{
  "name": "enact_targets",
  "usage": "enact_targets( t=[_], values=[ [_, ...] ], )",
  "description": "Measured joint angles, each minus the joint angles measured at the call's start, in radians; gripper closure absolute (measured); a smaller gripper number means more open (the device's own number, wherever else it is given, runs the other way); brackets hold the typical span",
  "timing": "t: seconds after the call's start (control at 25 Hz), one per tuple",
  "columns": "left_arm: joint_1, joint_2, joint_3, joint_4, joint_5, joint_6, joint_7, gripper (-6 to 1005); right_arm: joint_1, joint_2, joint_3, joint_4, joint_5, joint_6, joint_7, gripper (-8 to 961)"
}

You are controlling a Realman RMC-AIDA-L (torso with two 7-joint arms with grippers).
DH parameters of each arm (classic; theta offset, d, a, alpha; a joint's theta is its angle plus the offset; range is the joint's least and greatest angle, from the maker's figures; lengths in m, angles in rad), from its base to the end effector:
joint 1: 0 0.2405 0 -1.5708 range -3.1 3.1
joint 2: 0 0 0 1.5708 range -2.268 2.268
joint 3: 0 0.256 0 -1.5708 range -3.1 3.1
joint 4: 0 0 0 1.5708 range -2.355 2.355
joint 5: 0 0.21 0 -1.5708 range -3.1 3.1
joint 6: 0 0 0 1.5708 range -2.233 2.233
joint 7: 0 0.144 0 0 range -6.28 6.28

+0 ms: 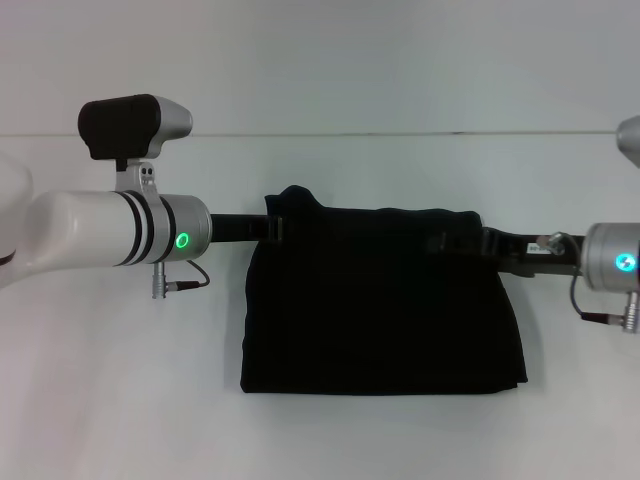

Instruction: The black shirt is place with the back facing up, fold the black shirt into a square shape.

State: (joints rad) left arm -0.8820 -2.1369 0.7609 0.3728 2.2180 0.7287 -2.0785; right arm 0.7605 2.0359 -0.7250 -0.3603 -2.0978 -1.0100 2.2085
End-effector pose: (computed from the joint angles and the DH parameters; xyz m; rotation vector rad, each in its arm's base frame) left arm -0.2288 0.4321 -0.0734 -2.2046 -1.3274 -0.3411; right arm 0.2670 0.4029 -0.0376 -2.1287 1.7154 0.5365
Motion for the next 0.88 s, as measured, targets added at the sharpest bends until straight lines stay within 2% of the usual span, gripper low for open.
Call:
enact_targets(
  t=[0.24,0.36,0.56,0.88],
  values=[
    [0.002,0.002,0.000,0.006,0.000,0.000,0.001,917,0.010,0.039,0.011,0.001,0.021,0.085,-0.025,253],
    [0.004,0.002,-0.003,0.007,0.000,0.000,0.006,917,0.008,0.049,0.013,0.012,0.073,0.107,-0.079,253],
    [0.010,0.003,-0.007,0.008,0.000,0.000,0.009,917,-0.003,0.050,0.013,0.030,0.156,0.115,-0.147,253],
    [0.011,0.004,-0.008,0.011,0.000,0.000,0.010,917,-0.008,0.047,0.013,0.026,0.159,0.162,-0.152,253]
  ],
)
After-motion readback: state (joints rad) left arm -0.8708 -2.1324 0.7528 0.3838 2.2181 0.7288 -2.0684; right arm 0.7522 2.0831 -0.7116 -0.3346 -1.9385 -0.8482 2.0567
